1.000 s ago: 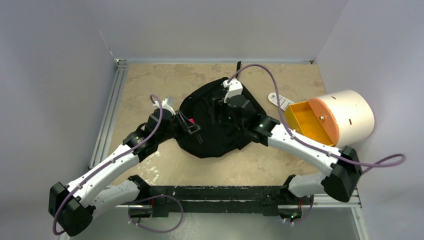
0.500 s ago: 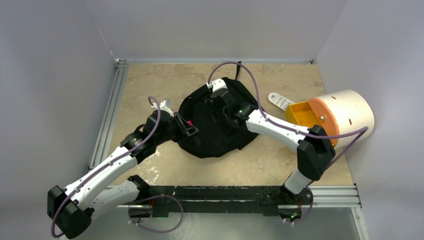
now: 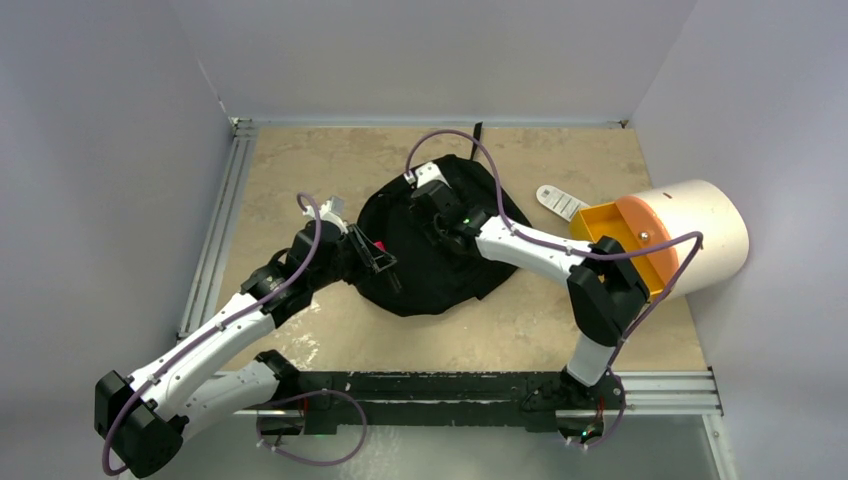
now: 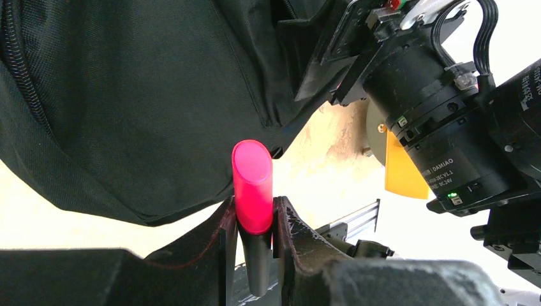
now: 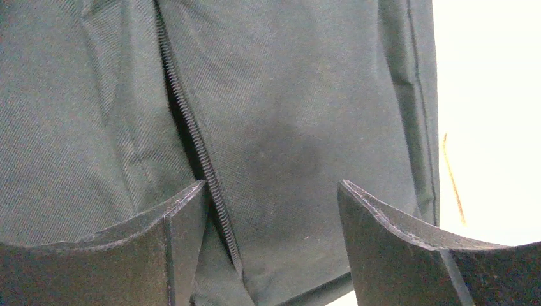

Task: Pack the student bag
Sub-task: Place the stationery in the student bag.

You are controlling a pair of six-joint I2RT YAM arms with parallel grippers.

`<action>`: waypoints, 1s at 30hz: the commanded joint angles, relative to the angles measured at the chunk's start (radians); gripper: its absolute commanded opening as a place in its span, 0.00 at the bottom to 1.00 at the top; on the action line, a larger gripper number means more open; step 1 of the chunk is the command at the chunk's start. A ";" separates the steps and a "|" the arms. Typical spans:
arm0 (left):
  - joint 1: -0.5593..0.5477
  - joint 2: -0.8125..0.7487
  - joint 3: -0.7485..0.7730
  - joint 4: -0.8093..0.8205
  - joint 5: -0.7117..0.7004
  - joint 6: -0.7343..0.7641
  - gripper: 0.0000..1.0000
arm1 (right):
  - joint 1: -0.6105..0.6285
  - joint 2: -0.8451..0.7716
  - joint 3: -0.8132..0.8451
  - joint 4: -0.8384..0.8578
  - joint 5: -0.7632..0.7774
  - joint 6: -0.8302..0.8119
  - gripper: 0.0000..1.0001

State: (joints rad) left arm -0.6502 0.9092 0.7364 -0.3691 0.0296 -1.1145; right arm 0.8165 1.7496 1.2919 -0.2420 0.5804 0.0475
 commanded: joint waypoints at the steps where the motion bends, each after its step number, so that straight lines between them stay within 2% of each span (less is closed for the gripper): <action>1: -0.002 -0.009 0.007 0.019 -0.008 0.014 0.00 | -0.007 0.011 0.036 0.043 0.116 -0.042 0.73; 8: -0.002 0.003 0.009 0.029 -0.008 0.005 0.00 | -0.009 0.055 0.054 0.047 0.195 -0.080 0.62; 12: -0.002 0.011 0.009 0.057 -0.011 -0.002 0.00 | -0.009 0.039 0.083 0.048 0.162 -0.074 0.47; 15: -0.002 0.033 0.012 0.106 -0.015 -0.008 0.00 | -0.011 0.002 0.094 0.054 0.116 -0.072 0.29; 23: -0.003 0.186 0.048 0.325 -0.047 -0.031 0.00 | -0.045 -0.053 0.087 0.044 0.030 -0.058 0.01; 30: -0.003 0.340 0.034 0.627 -0.095 -0.085 0.00 | -0.111 -0.117 0.069 0.054 -0.146 0.032 0.00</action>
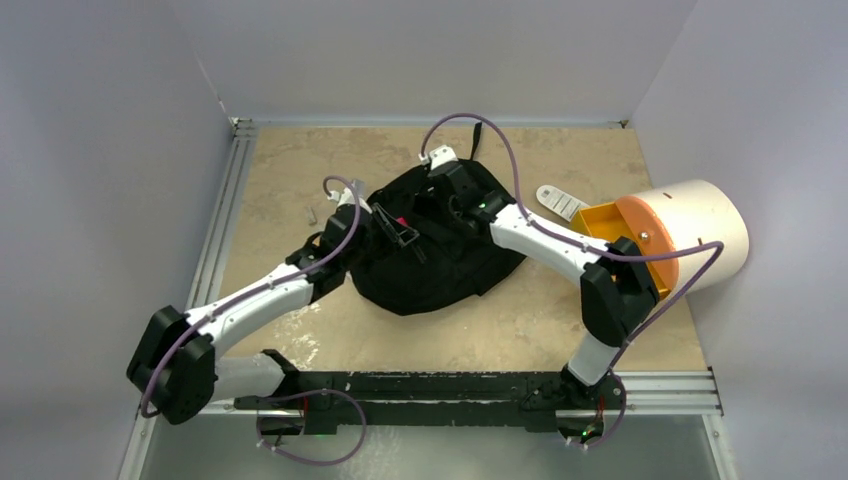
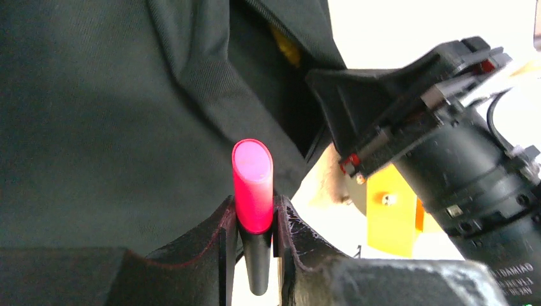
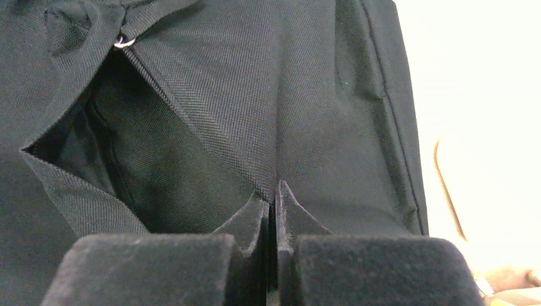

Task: Pack the student bag
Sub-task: Place the stationery in the student bag.

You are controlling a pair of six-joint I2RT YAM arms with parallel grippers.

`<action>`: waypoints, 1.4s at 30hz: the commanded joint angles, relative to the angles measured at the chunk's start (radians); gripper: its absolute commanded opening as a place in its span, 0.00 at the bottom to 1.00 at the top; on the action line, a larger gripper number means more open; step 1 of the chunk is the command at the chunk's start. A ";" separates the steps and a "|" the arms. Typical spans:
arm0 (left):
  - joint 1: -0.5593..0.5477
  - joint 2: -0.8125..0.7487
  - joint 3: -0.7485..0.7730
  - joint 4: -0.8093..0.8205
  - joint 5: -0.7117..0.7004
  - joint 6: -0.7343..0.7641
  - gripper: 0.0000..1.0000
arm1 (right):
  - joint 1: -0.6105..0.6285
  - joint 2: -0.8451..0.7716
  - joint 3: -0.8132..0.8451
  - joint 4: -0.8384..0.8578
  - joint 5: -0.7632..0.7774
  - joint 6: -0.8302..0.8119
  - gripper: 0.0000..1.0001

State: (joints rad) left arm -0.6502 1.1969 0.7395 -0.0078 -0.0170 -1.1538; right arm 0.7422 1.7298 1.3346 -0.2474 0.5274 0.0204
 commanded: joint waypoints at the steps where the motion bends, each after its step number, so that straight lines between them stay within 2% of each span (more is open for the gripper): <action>1: -0.002 0.075 0.032 0.300 -0.056 -0.050 0.00 | -0.044 -0.104 0.027 0.061 -0.114 0.069 0.00; 5: -0.003 0.167 0.072 0.393 -0.067 -0.057 0.00 | -0.057 -0.111 0.033 0.062 -0.172 0.100 0.00; 14: -0.001 0.339 0.168 0.483 -0.077 -0.087 0.00 | -0.063 -0.105 0.045 0.056 -0.238 0.143 0.00; 19: -0.001 0.395 0.189 0.486 -0.085 -0.092 0.00 | -0.065 -0.106 0.053 0.053 -0.238 0.154 0.00; 29: -0.002 0.445 0.135 0.519 -0.080 -0.120 0.00 | -0.081 -0.096 0.097 0.044 -0.292 0.189 0.00; 42: -0.002 0.593 0.253 0.516 -0.020 -0.094 0.00 | -0.083 -0.098 0.094 0.051 -0.366 0.217 0.00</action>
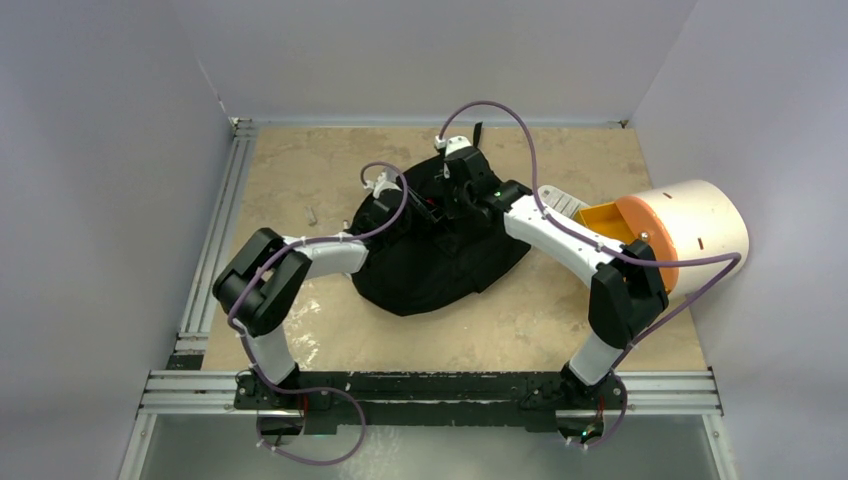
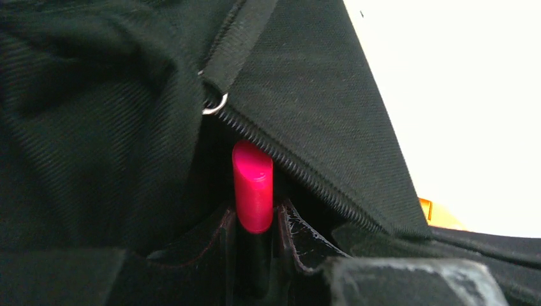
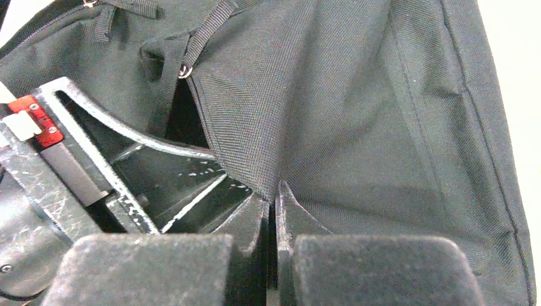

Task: Pack the student bag
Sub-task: Place the stationery in the student bag.

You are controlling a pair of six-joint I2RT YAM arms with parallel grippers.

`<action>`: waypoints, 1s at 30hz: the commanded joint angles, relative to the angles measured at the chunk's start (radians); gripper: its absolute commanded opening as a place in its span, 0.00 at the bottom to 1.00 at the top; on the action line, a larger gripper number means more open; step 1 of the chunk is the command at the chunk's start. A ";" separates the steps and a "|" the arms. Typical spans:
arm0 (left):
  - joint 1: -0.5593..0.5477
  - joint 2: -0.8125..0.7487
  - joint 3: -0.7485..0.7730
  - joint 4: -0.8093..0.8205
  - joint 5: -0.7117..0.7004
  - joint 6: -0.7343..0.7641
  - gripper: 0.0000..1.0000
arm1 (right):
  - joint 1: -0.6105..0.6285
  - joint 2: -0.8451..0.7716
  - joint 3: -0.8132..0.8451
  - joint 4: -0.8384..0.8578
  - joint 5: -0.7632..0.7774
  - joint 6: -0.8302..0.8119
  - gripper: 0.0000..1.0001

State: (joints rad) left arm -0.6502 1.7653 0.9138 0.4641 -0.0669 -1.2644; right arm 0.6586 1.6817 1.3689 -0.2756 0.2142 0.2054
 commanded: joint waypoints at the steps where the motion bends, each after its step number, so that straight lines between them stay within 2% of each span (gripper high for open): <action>1: -0.003 0.031 0.098 0.032 0.038 0.031 0.03 | 0.002 -0.051 0.056 0.082 -0.053 0.034 0.00; 7: -0.001 0.023 0.165 -0.074 0.062 0.082 0.41 | 0.001 -0.060 0.022 0.096 -0.044 0.040 0.00; 12: -0.001 -0.039 0.133 -0.197 0.056 0.115 0.63 | 0.000 -0.074 -0.006 0.102 -0.040 0.041 0.00; 18: -0.001 -0.145 0.084 -0.299 0.036 0.131 0.65 | -0.003 -0.078 -0.021 0.109 -0.033 0.039 0.00; 23: -0.001 -0.235 0.088 -0.394 0.016 0.164 0.64 | -0.005 -0.080 -0.036 0.118 -0.028 0.042 0.00; 26: -0.001 -0.297 0.093 -0.504 0.003 0.188 0.63 | -0.006 -0.091 -0.056 0.126 -0.022 0.045 0.00; 30: -0.002 -0.416 0.030 -0.577 -0.006 0.241 0.62 | -0.007 -0.107 -0.091 0.150 -0.016 0.059 0.00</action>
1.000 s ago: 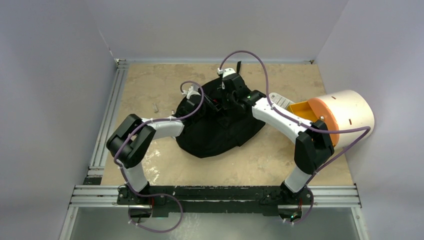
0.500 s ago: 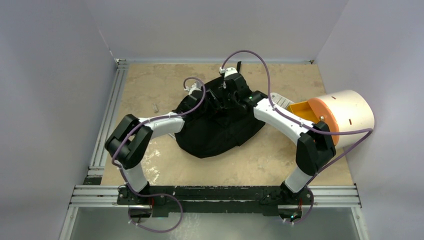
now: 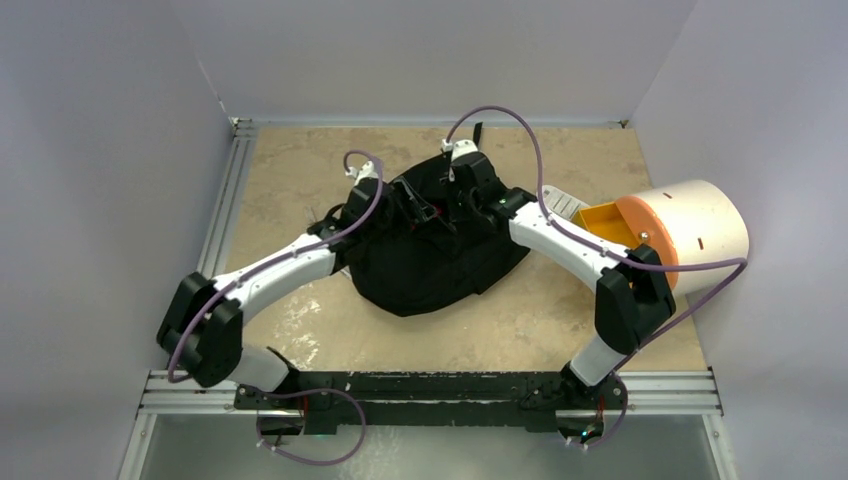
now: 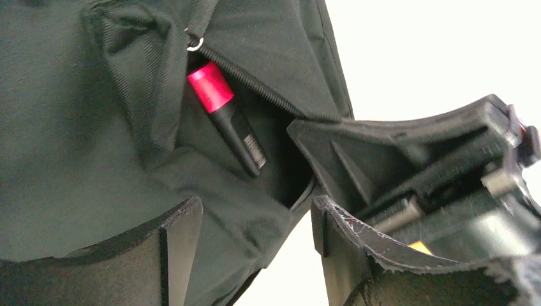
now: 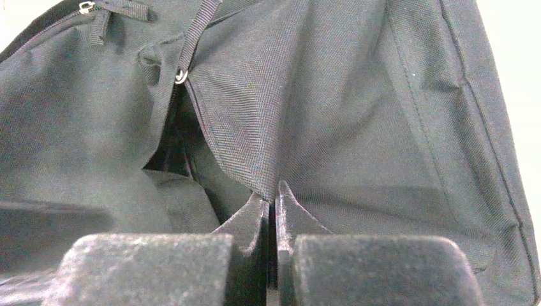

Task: Pack the student bag
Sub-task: Place the stationery in the student bag.

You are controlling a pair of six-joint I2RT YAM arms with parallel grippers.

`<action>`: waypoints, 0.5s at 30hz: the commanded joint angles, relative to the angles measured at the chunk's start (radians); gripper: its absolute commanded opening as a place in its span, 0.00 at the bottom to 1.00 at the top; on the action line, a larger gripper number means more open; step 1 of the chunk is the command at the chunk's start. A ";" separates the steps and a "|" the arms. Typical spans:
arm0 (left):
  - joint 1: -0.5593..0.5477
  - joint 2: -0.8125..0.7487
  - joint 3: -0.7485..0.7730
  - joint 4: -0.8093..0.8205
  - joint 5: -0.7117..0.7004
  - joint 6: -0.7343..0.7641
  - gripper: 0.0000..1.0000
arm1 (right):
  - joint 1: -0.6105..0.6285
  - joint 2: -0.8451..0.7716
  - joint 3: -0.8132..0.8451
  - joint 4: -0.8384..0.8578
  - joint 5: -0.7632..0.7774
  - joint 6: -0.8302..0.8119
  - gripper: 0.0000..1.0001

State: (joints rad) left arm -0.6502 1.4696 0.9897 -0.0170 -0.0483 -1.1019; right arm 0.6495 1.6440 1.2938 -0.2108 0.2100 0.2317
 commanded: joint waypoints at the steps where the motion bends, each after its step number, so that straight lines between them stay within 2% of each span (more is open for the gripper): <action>1: 0.000 -0.151 -0.066 -0.110 -0.021 0.098 0.62 | 0.001 -0.072 -0.023 0.089 -0.010 0.042 0.00; 6: 0.000 -0.318 -0.132 -0.296 -0.082 0.161 0.62 | -0.014 -0.069 -0.052 0.099 0.076 0.107 0.00; 10: 0.000 -0.448 -0.148 -0.515 -0.169 0.156 0.62 | -0.056 -0.066 -0.048 0.096 0.094 0.122 0.00; 15: 0.001 -0.557 -0.193 -0.685 -0.228 0.103 0.63 | -0.100 -0.099 -0.048 0.091 0.109 0.107 0.00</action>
State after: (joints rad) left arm -0.6502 0.9806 0.8288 -0.5083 -0.1932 -0.9771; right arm 0.5884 1.6188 1.2377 -0.1665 0.2508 0.3302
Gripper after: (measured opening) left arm 0.630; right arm 0.015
